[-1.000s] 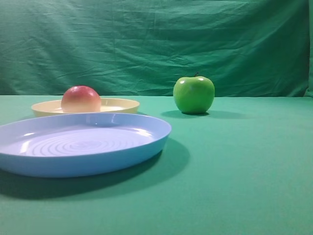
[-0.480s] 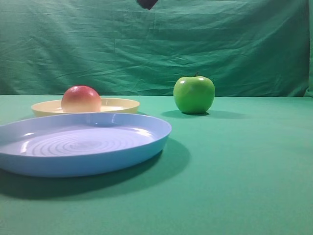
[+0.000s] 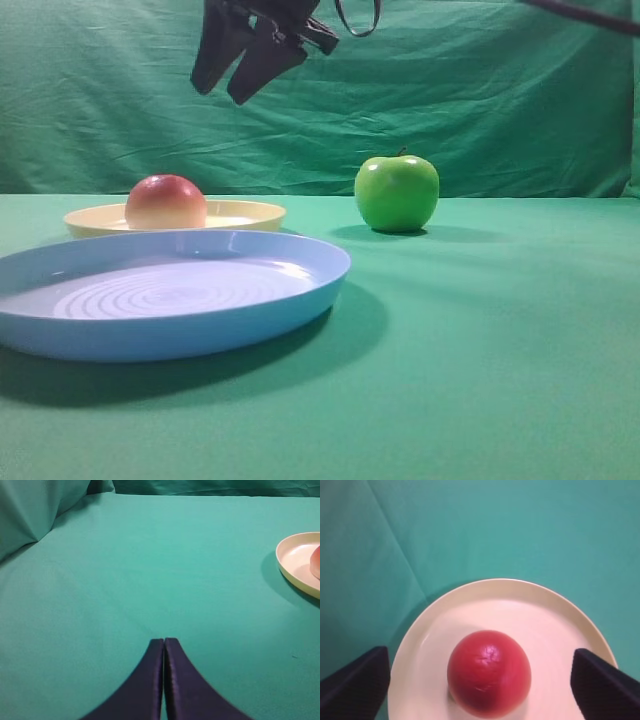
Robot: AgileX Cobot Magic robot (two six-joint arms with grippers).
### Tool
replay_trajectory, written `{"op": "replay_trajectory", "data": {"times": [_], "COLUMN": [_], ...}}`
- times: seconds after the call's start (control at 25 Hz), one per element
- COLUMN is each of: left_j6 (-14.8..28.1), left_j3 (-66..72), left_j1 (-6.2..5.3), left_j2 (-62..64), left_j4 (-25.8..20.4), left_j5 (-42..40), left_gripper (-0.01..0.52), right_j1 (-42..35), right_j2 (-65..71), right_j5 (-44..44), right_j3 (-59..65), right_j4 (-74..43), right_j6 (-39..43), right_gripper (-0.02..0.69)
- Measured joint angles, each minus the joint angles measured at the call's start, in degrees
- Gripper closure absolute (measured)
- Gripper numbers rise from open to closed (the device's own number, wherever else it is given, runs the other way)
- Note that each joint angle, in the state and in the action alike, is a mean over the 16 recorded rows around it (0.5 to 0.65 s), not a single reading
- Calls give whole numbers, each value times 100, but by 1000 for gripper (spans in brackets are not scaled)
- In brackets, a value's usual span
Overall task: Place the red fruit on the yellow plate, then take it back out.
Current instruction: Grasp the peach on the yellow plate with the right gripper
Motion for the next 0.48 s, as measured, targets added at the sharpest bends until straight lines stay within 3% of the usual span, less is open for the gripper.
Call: {"op": "replay_trajectory", "data": {"times": [0.16, 0.48], "left_j6": [0, 0], "left_j3": [0, 0], "left_j1": [0, 0], "left_j2": [0, 0], "left_j4": [0, 0], "left_j5": [0, 0], "left_gripper": [514, 514], "right_j1": [89, 130], "right_j2": [215, 576], "right_j5": [-243, -541], "right_j3": [-26, -27], "right_j4": [25, 44], "right_j6": [-62, -70], "right_gripper": [1, 11]}}
